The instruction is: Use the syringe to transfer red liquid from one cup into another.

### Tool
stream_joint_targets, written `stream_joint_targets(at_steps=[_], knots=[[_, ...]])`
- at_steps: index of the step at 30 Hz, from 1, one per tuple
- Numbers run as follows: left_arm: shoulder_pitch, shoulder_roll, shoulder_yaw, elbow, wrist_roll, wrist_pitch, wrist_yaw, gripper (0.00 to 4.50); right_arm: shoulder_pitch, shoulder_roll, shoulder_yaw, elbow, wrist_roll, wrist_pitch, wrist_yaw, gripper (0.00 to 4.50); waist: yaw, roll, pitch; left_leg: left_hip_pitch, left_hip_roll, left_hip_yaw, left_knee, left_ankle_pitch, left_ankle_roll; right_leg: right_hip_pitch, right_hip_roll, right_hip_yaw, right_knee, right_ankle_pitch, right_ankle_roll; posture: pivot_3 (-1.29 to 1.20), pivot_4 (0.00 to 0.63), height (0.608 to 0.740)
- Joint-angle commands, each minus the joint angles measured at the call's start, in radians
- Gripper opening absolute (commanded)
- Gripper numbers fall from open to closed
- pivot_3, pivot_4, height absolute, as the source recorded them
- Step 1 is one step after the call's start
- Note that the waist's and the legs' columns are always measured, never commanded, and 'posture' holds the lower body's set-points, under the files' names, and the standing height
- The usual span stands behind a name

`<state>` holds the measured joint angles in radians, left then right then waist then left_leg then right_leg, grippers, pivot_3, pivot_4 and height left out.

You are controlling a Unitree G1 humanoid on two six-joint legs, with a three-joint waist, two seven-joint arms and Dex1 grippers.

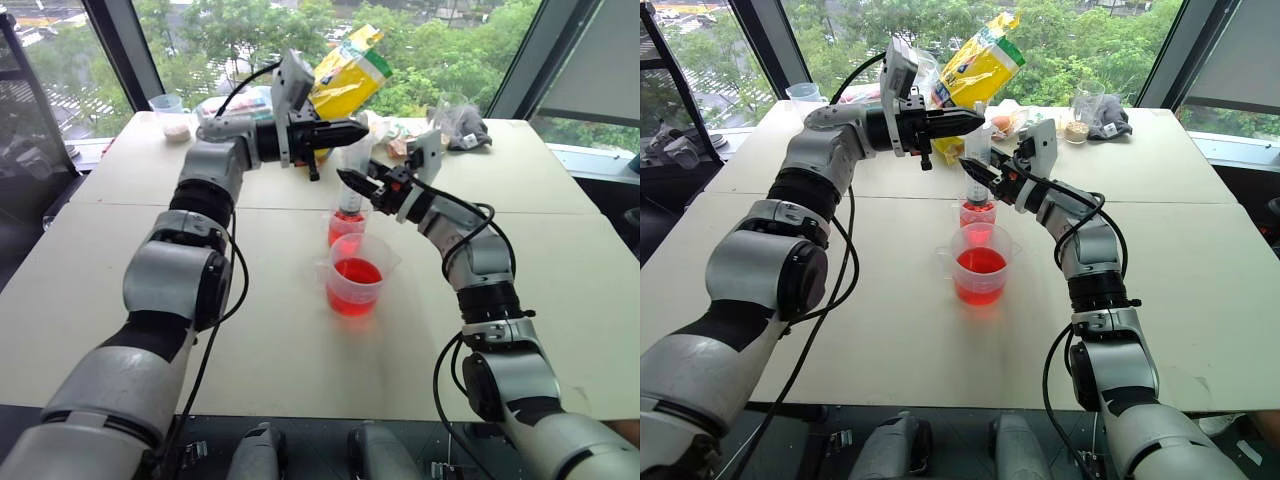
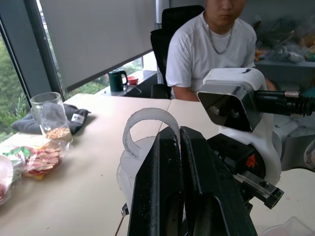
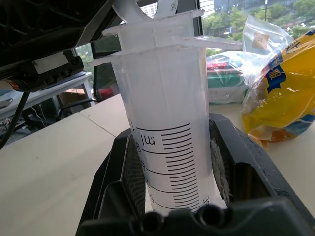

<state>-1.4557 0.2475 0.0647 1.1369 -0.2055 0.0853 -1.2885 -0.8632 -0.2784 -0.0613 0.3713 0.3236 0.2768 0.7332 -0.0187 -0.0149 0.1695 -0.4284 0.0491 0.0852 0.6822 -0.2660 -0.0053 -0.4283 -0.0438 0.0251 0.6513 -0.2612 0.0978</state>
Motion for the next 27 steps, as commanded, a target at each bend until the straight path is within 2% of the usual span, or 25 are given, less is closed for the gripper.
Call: stream_joint_targets(at_steps=[1, 2, 5, 12, 18, 27], knots=[[0.013, -0.001, -0.014, 0.007, 0.019, 0.036, -0.019, 0.08, -0.058, 0.008, -0.037, -0.071, 0.039, -0.067, 0.006, 1.46, 0.000, 0.000, 0.000, 0.000, 0.000, 0.000, 0.000, 0.000, 0.000, 0.000, 0.000, 0.000, 0.000, 0.000, 0.000, 0.00, 0.150, 0.740], [0.010, 0.009, -0.009, 0.002, 0.015, 0.040, -0.019, 0.08, -0.054, 0.009, -0.036, -0.065, 0.037, -0.069, 0.007, 1.46, 0.000, 0.000, 0.000, 0.000, 0.000, 0.000, 0.000, 0.000, 0.000, 0.000, 0.000, 0.000, 0.000, 0.000, 0.000, 0.00, 0.150, 0.740], [0.011, 0.044, 0.007, -0.010, 0.004, 0.059, -0.023, 0.97, -0.045, 0.010, -0.028, -0.046, 0.028, -0.077, 0.014, 1.46, -0.002, 0.000, 0.000, 0.000, 0.000, 0.000, 0.000, 0.000, 0.000, 0.000, 0.000, 0.000, 0.000, 0.000, 0.000, 0.00, 0.150, 0.740], [0.042, 0.121, 0.029, -0.058, -0.011, 0.088, -0.012, 4.47, -0.026, 0.014, -0.011, -0.010, 0.015, -0.102, 0.024, 1.46, -0.002, 0.000, 0.000, 0.000, 0.000, 0.000, 0.000, 0.000, 0.000, 0.000, 0.000, 0.000, 0.000, 0.000, 0.000, 0.00, 0.150, 0.740], [0.127, 0.181, 0.034, -0.166, -0.033, 0.144, -0.021, 4.47, -0.012, 0.018, -0.010, -0.006, 0.012, -0.110, 0.023, 1.46, -0.001, 0.000, 0.000, 0.000, 0.000, 0.000, 0.000, 0.000, 0.000, 0.000, 0.000, 0.000, 0.000, 0.000, 0.000, 0.00, 0.150, 0.740], [0.360, 0.207, 0.004, -0.492, -0.066, 0.291, -0.010, 4.47, -0.033, -0.015, -0.026, -0.080, 0.016, -0.021, -0.029, 1.46, 0.001, 0.000, 0.000, 0.000, 0.000, 0.000, 0.000, 0.000, 0.000, 0.000, -0.001, 0.000, 0.001, 0.000, 0.000, 0.00, 0.150, 0.740]])
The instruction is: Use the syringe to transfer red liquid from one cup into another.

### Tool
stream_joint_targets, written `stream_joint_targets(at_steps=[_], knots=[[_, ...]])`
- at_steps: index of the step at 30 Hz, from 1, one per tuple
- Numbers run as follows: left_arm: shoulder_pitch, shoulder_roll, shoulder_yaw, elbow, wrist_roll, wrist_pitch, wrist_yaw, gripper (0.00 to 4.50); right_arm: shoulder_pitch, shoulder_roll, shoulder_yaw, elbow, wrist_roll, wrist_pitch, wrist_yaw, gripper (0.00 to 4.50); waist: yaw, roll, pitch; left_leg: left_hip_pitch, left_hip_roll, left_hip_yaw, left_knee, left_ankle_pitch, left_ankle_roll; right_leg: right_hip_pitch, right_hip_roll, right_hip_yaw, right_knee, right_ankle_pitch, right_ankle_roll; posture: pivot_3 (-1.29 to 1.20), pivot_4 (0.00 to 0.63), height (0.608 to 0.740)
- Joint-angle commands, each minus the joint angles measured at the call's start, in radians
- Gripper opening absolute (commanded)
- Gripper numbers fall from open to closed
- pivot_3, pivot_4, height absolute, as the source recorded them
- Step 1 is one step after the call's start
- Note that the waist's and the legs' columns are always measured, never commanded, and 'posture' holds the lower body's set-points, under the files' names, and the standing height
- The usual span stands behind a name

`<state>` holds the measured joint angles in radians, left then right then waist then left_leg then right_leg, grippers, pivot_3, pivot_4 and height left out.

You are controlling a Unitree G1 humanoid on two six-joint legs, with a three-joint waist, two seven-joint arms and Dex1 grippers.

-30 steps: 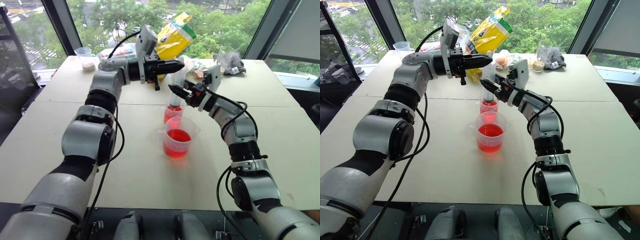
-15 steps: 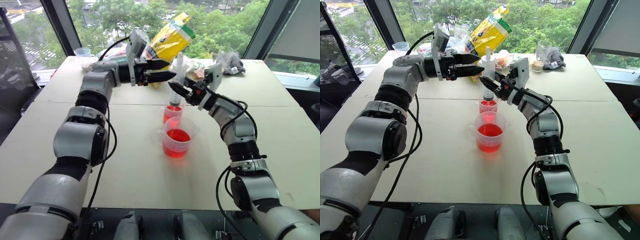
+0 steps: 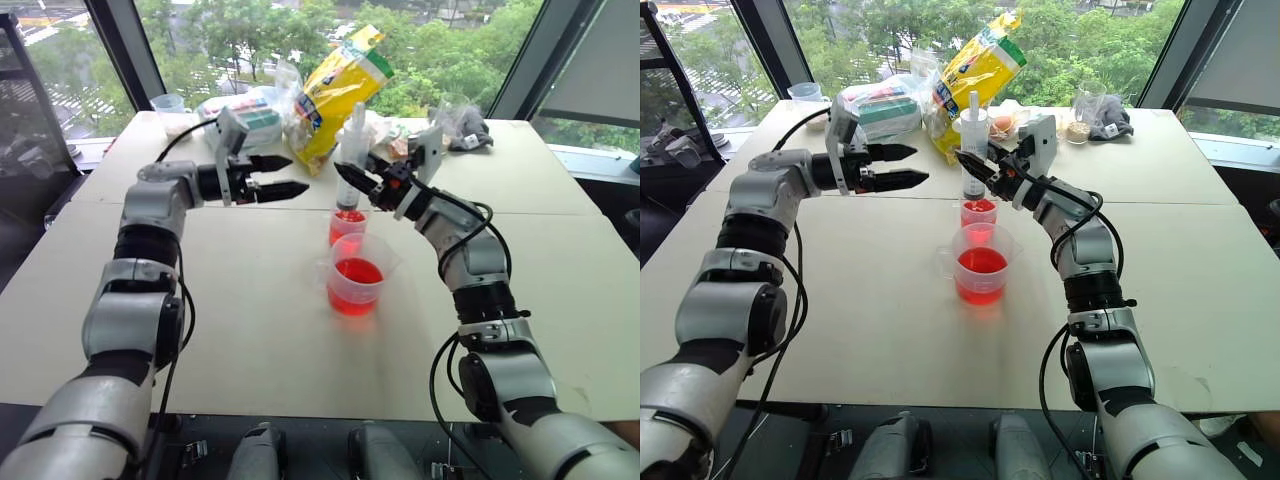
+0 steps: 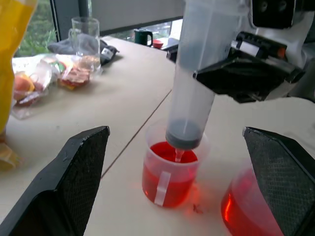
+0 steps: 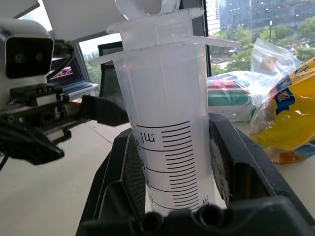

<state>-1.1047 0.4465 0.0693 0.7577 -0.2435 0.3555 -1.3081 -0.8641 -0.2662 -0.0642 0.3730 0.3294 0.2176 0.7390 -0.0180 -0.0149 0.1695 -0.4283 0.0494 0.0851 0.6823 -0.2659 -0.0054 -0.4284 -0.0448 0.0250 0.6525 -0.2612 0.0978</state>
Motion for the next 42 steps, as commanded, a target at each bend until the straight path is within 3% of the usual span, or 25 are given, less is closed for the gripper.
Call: stream_joint_targets(at_steps=[1, 8, 10, 13, 16, 22, 34, 40, 42], knots=[[0.031, 0.006, -0.005, -0.146, -0.032, 0.030, 0.017, 4.47, -0.039, -0.042, -0.022, -0.102, -0.001, 0.075, -0.062, 1.46, 0.002, 0.000, 0.000, 0.000, 0.000, 0.000, 0.000, 0.000, 0.000, 0.000, 0.000, 0.000, 0.000, 0.000, 0.000, 0.00, 0.150, 0.740], [0.156, -0.018, -0.018, -0.345, -0.090, 0.132, 0.066, 4.47, -0.157, -0.118, -0.169, -0.335, 0.123, 0.583, -0.351, 1.46, 0.003, 0.000, 0.000, 0.000, 0.001, -0.002, 0.000, 0.000, 0.000, -0.001, -0.001, 0.000, 0.002, 0.000, 0.000, 0.00, 0.150, 0.740], [0.181, -0.024, -0.020, -0.379, -0.100, 0.146, 0.080, 4.47, -0.206, -0.191, -0.182, -0.376, 0.126, 0.866, -0.419, 1.46, 0.003, 0.000, 0.000, 0.000, 0.001, -0.002, 0.000, 0.000, 0.000, -0.001, -0.001, 0.000, 0.002, 0.000, 0.000, 0.00, 0.150, 0.740], [0.216, -0.032, -0.027, -0.419, -0.117, 0.162, 0.097, 4.47, -0.237, -0.277, -0.204, -0.433, 0.148, 1.179, -0.448, 1.46, 0.006, 0.000, 0.000, 0.000, 0.001, -0.002, 0.000, 0.000, 0.000, -0.001, -0.002, 0.000, 0.002, 0.000, -0.001, 0.00, 0.150, 0.740], [0.246, -0.038, -0.036, -0.458, -0.130, 0.174, 0.112, 4.47, -0.206, -0.350, -0.200, -0.468, 0.151, 1.355, -0.445, 1.46, 0.006, 0.000, 0.000, 0.000, 0.000, -0.002, 0.000, 0.000, 0.000, -0.001, -0.002, 0.001, 0.001, 0.000, -0.001, 0.00, 0.150, 0.740], [0.304, -0.035, -0.049, -0.550, -0.176, 0.215, 0.124, 4.47, -0.019, -0.496, -0.131, -0.427, 0.254, 1.397, -0.441, 1.46, 0.004, 0.000, 0.000, 0.000, 0.000, -0.002, 0.000, -0.001, 0.001, 0.000, -0.002, 0.001, -0.001, 0.000, -0.001, 0.00, 0.150, 0.740], [0.377, -0.028, -0.055, -0.693, -0.257, 0.312, 0.189, 4.47, 0.191, -0.465, -0.074, -0.407, 0.293, 1.397, -0.534, 1.46, 0.004, -0.001, -0.001, 0.000, 0.000, -0.003, 0.000, -0.001, 0.001, 0.000, -0.001, 0.001, -0.001, 0.000, 0.000, 0.00, 0.150, 0.740], [0.406, -0.013, -0.059, -0.735, -0.275, 0.336, 0.202, 4.50, 0.187, -0.440, -0.103, -0.394, 0.265, 1.397, -0.543, 4.32, 0.004, -0.001, -0.001, 0.000, -0.001, -0.003, 0.000, -0.001, 0.001, 0.000, -0.001, 0.001, -0.001, 0.000, 0.000, 0.00, 0.150, 0.740], [0.417, -0.003, -0.064, -0.747, -0.280, 0.345, 0.199, 4.50, 0.187, -0.442, -0.120, -0.420, 0.272, 1.397, -0.542, 4.42, 0.004, -0.001, -0.001, 0.000, -0.001, -0.003, 0.000, -0.001, 0.001, 0.000, -0.001, 0.001, -0.002, 0.000, 0.000, 0.00, 0.150, 0.740]])
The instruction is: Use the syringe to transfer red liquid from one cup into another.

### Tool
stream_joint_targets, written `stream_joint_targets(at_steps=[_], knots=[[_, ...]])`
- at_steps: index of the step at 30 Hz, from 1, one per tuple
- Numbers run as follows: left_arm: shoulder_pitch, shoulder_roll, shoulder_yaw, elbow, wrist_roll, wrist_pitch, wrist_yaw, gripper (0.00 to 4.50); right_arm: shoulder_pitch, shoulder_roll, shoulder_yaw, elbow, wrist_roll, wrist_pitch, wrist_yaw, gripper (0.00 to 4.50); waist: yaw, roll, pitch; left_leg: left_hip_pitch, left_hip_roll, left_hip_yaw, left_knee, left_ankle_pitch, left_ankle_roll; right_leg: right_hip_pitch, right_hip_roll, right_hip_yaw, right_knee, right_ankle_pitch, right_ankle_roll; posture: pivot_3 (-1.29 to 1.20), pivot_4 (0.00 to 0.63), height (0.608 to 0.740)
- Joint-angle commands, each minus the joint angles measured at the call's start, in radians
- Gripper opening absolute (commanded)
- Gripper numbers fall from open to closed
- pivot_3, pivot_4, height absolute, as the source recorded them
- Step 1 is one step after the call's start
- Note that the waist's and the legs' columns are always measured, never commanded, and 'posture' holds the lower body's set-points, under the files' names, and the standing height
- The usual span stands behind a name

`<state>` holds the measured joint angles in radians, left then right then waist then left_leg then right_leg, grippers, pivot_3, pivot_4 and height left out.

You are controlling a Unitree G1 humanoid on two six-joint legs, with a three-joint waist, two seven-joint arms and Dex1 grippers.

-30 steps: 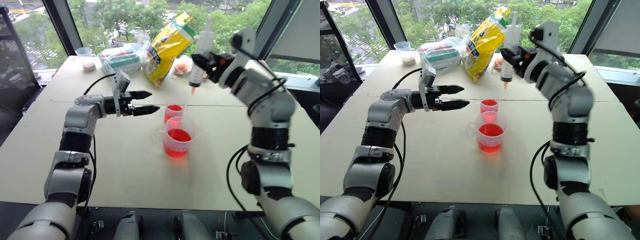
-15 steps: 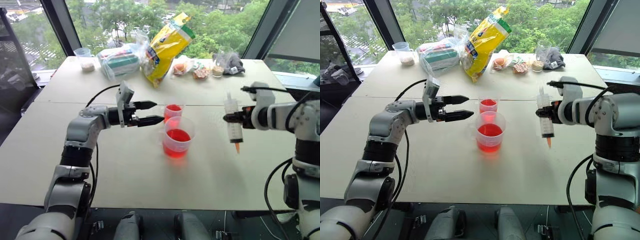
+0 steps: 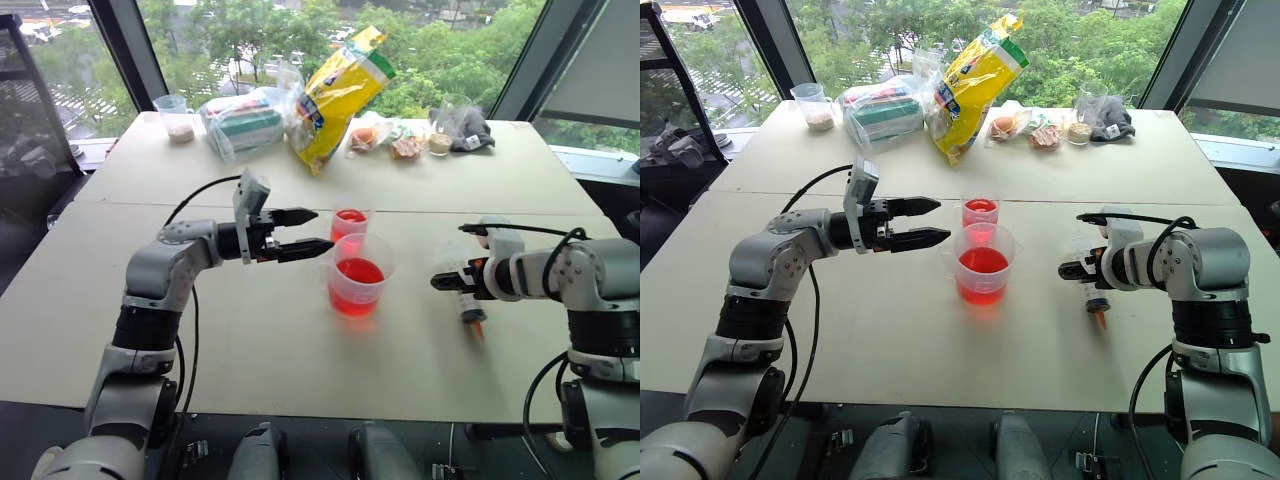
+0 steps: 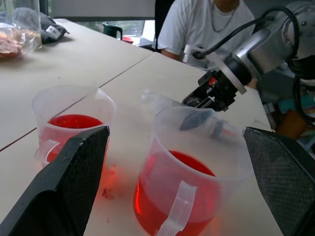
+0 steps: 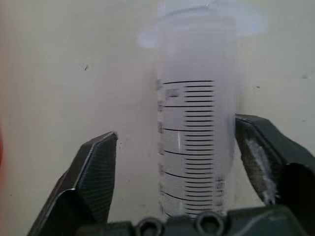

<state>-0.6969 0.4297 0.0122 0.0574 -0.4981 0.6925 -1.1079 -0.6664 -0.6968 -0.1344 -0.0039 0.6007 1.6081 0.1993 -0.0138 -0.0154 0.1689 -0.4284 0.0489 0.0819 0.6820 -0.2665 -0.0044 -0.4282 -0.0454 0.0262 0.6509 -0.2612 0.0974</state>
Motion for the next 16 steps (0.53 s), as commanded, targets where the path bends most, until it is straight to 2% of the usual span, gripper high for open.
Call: stream_joint_targets(at_steps=[1, 5, 9, 13, 16], knots=[[0.016, 0.020, -0.010, -0.054, -0.027, 0.011, -0.004, 4.50, -0.007, -0.019, -0.056, -0.070, 0.008, 0.006, 0.003, 4.42, -0.001, 0.000, 0.000, 0.000, 0.000, 0.000, 0.000, 0.000, 0.000, 0.000, 0.000, 0.000, 0.000, 0.000, 0.000, 0.00, 0.150, 0.740], [0.036, 0.051, -0.013, -0.081, -0.036, 0.021, -0.009, 4.50, 0.029, -0.077, -0.118, -0.218, 0.069, 0.006, 0.046, 4.42, 0.000, 0.000, 0.000, 0.000, 0.000, 0.000, -0.001, 0.000, 0.000, 0.000, 0.000, 0.000, 0.000, 0.000, 0.000, 0.00, 0.150, 0.740], [0.053, 0.095, -0.009, -0.100, -0.040, 0.025, -0.015, 4.50, 0.106, -0.195, -0.184, -0.432, 0.133, -0.040, 0.177, 4.42, 0.003, 0.000, 0.000, 0.000, 0.000, -0.001, -0.001, 0.000, 0.000, 0.000, 0.000, 0.000, -0.001, 0.000, 0.000, 0.00, 0.150, 0.740], [0.064, 0.141, -0.008, -0.090, -0.036, 0.009, -0.036, 4.50, 0.150, -0.233, -0.330, -0.580, 0.238, -0.084, 0.299, 4.42, -0.001, 0.000, 0.000, 0.000, 0.000, -0.001, -0.001, 0.000, 0.000, 0.000, 0.000, 0.000, -0.001, 0.000, 0.000, 0.00, 0.150, 0.740], [0.055, 0.171, 0.005, -0.079, -0.042, 0.010, -0.053, 4.50, 0.279, -0.251, -0.468, -0.724, 0.311, -0.123, 0.388, 4.42, 0.001, 0.000, 0.000, 0.001, 0.001, -0.002, -0.001, 0.000, 0.000, 0.001, 0.001, -0.001, -0.001, 0.000, 0.000, 0.00, 0.150, 0.740]])
